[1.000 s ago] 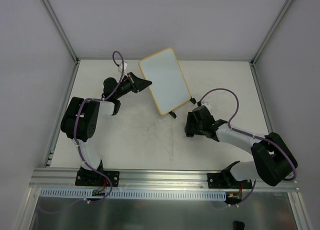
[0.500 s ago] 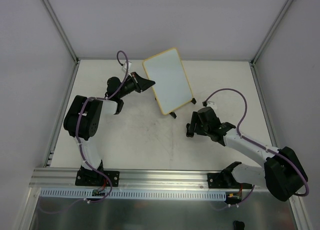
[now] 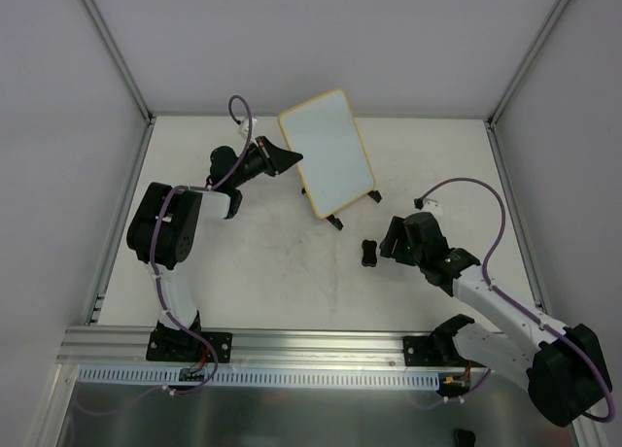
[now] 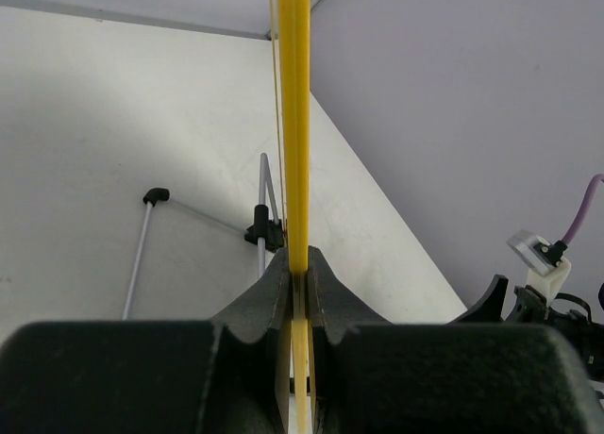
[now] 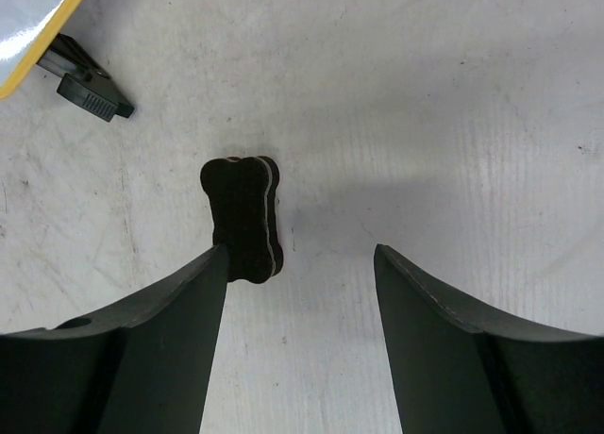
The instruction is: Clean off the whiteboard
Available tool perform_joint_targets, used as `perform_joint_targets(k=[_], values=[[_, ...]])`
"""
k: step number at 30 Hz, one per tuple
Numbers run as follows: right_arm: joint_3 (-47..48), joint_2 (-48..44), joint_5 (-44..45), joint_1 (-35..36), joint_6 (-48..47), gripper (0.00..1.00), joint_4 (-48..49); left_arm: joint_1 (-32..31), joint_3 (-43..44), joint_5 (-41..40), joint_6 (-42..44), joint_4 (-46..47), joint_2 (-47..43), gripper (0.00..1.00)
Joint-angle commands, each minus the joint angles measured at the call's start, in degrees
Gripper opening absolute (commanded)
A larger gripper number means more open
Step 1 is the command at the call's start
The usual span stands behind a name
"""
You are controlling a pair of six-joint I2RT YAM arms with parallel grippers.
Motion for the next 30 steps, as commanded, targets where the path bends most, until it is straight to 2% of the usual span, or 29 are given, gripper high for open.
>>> perform_joint_targets(k=[1, 11, 30], values=[[-0.5, -2.3, -0.9, -0.7, -0.5, 0.66, -0.5, -0.9, 2.4, -1.1, 1.3, 26.5, -0.8, 0.0], [-0.5, -2.7, -2.0, -1.7, -0.8, 0.66, -0.5, -2.9, 1.9, -1.5, 4.8, 26.5, -0.1, 0.0], [-0.4, -3.4, -2.9, -2.2, -1.0, 0.65, -0.4, -3.2, -5.0, -0.8, 8.3, 26.5, -1.5, 0.0]])
